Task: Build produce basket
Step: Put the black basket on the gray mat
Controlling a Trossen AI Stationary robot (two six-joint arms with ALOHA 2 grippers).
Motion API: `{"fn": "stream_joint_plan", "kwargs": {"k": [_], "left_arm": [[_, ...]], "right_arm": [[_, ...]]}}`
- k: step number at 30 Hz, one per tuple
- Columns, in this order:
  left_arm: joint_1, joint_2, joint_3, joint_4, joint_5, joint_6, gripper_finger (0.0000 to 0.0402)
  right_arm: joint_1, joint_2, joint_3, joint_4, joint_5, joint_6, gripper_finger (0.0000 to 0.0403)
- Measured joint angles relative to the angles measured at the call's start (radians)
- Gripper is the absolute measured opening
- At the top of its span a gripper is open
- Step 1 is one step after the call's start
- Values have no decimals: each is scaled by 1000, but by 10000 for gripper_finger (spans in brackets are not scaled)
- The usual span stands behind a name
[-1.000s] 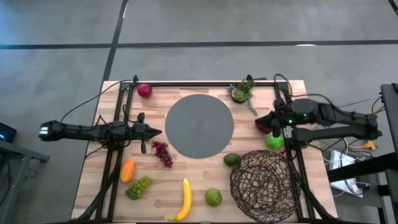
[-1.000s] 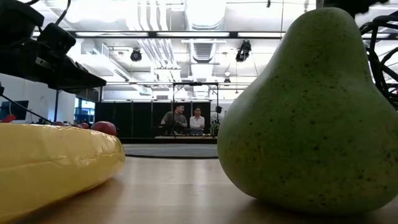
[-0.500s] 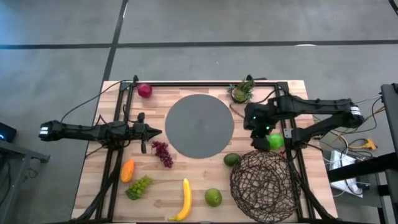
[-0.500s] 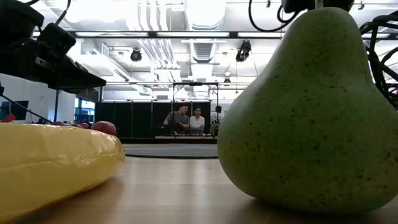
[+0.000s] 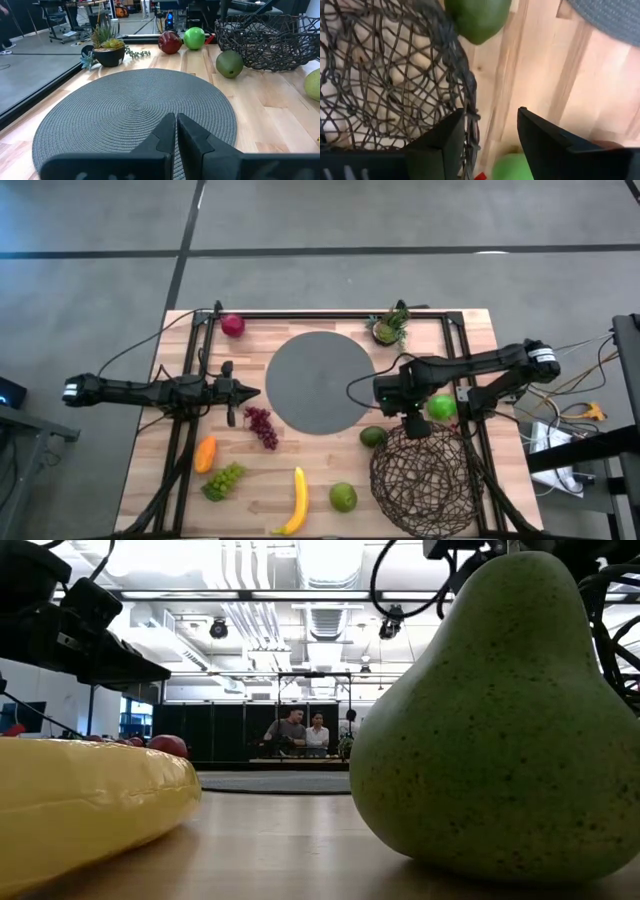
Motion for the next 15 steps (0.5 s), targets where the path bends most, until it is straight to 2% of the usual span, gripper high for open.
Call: {"fn": "stream_joint_plan", "kwargs": {"k": [10, 15], "left_arm": [[0, 0, 0, 0, 0, 0, 0], [0, 1, 0, 0, 0, 0, 0]], "right_arm": [[7, 43, -115, 63, -7, -4, 98], [7, 23, -128, 62, -16, 15, 44]]}}
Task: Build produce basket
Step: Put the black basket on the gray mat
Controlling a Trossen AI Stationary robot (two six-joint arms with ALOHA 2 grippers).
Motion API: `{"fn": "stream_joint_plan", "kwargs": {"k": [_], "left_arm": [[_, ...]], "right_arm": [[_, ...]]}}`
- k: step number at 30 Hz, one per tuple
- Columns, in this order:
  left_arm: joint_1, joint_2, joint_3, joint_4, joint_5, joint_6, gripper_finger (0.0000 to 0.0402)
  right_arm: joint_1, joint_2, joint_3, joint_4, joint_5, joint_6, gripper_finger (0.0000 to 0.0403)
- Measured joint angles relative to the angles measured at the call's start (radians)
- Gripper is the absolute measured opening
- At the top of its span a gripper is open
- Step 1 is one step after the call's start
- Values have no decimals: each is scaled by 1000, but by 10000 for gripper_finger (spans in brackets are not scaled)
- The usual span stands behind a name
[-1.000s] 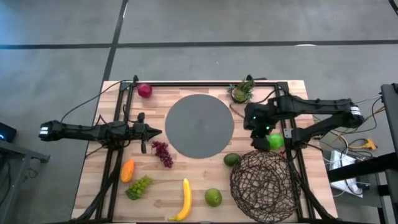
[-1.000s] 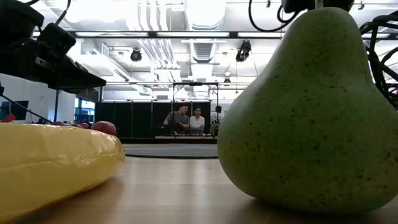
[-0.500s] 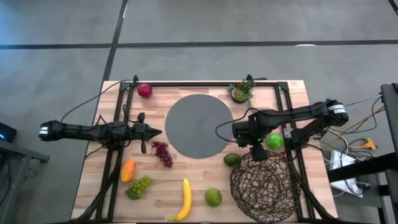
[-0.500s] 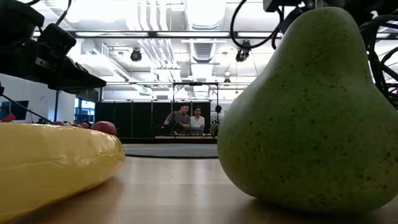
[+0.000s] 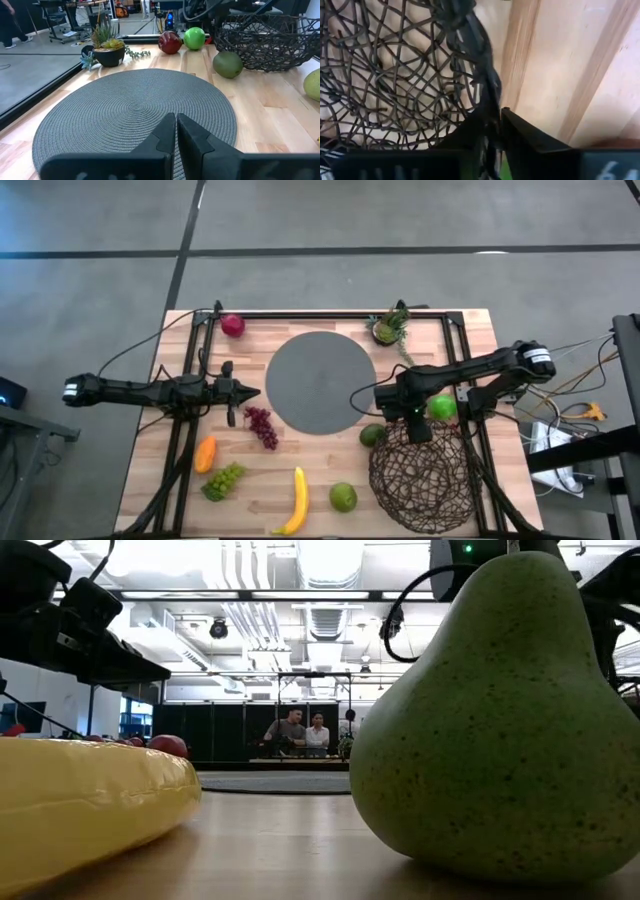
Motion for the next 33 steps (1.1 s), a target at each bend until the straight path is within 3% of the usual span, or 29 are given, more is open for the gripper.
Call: {"fn": "stream_joint_plan", "kwargs": {"k": [3, 11, 15, 19, 27, 33], "left_arm": [[0, -1, 0, 0, 0, 0, 0], [0, -1, 0, 0, 0, 0, 0], [0, -1, 0, 0, 0, 0, 0], [0, -1, 0, 0, 0, 0, 0], [0, -1, 0, 0, 0, 0, 0], [0, -1, 0, 0, 0, 0, 0]], "right_arm": [[-3, -16, 29, -33, -50, 10, 18], [-40, -27, 237, -222, -95, 25, 15], [-93, -15, 348, -272, -185, 18, 15], [-170, 2, 439, -207, -280, 27, 14], [-410, 102, 483, 182, -245, 216, 13], [-589, 274, 484, 240, -207, 344, 13]]}}
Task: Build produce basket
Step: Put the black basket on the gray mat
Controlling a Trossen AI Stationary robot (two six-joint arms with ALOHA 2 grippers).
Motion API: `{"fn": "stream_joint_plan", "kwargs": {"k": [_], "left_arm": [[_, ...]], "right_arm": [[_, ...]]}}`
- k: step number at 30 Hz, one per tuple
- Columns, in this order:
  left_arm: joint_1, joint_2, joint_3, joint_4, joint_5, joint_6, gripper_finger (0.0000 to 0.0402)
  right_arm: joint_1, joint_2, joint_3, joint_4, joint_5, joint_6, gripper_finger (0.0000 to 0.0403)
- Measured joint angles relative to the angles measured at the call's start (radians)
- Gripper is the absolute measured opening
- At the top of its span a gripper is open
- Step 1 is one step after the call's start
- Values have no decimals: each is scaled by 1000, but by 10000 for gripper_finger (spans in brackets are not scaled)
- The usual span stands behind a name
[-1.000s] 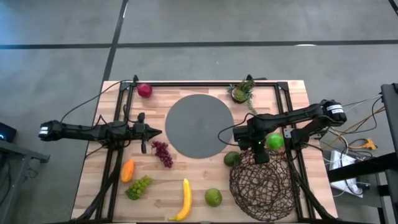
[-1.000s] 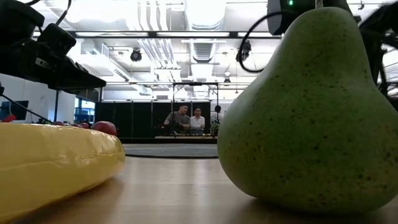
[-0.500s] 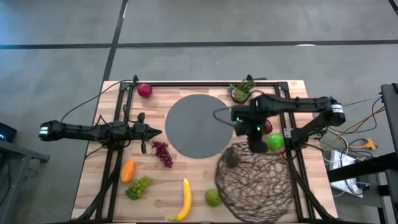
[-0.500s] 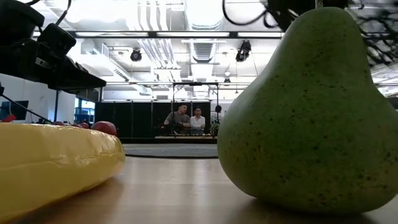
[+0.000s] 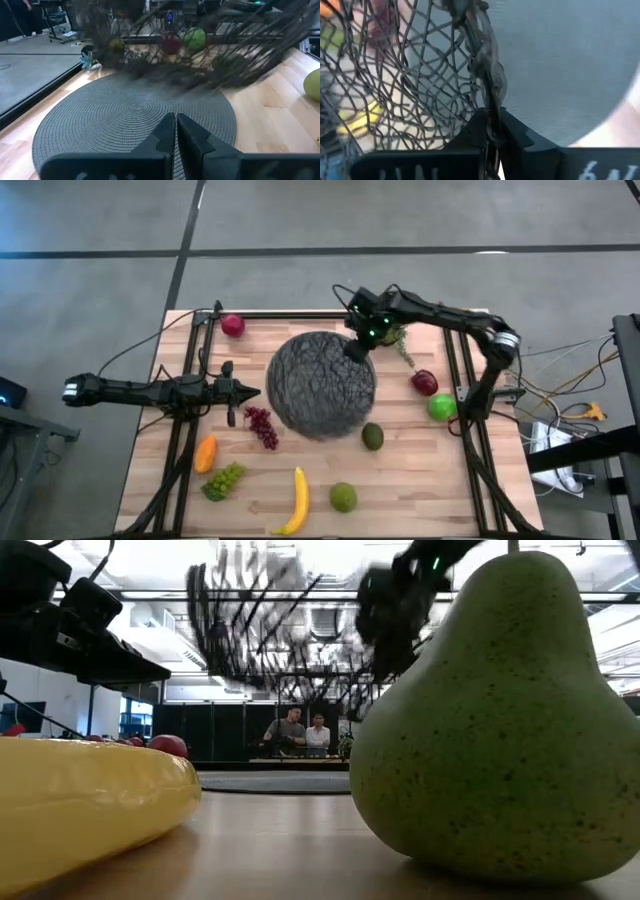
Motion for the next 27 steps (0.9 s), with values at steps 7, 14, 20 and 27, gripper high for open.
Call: {"fn": "stream_joint_plan", "kwargs": {"k": [7, 14, 20, 27], "left_arm": [[0, -1, 0, 0, 0, 0, 0], [0, -1, 0, 0, 0, 0, 0], [0, -1, 0, 0, 0, 0, 0], [0, -1, 0, 0, 0, 0, 0]], "right_arm": [[-67, 157, 13, -7, 18, 74, 13], [-66, 175, 57, -7, 86, 100, 13], [-71, 174, 68, -5, 122, 133, 21], [-70, 173, 68, 11, 196, 152, 105]]}}
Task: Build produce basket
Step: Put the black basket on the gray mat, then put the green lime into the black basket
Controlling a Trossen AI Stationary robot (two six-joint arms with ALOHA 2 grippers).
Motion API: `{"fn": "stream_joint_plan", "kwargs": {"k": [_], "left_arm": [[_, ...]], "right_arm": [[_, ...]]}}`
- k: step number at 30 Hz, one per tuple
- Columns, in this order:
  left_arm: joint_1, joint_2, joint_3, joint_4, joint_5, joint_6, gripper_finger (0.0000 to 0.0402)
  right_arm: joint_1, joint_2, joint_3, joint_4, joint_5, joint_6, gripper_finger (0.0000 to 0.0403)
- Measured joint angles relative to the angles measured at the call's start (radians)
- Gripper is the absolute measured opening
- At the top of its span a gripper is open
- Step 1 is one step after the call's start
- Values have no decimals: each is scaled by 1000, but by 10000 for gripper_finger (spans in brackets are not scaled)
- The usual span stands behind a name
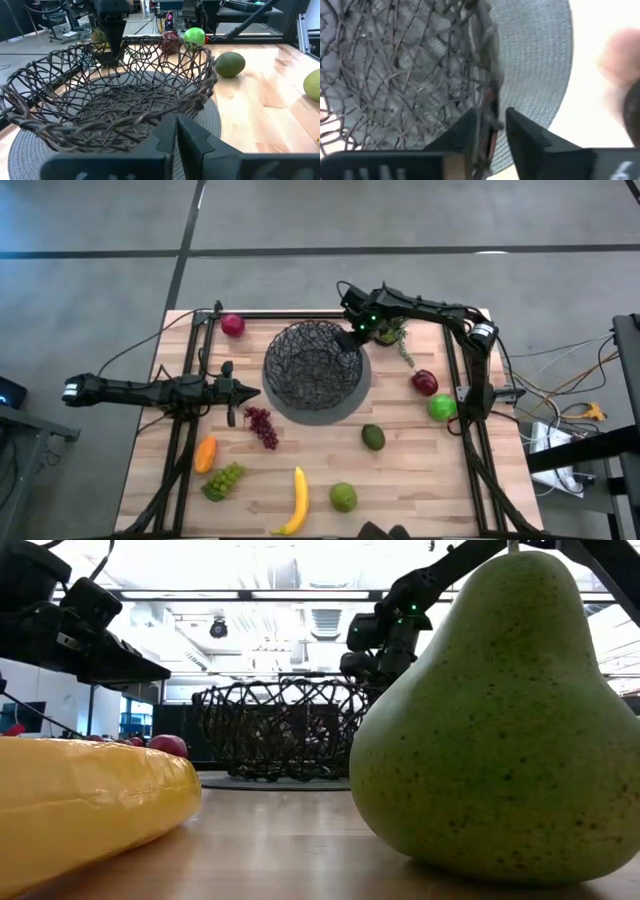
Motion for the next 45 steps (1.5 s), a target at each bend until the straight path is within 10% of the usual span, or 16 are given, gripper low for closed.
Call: {"fn": "stream_joint_plan", "kwargs": {"k": [9, 28, 45], "left_arm": [[0, 0, 0, 0, 0, 0, 0], [0, 0, 0, 0, 0, 0, 0], [0, 1, 0, 0, 0, 0, 0]], "right_arm": [[5, -145, 0, 38, 14, -106, 194], [476, -722, -393, 19, 154, -60, 191], [721, -591, -665, 233, 160, 75, 367]]}}
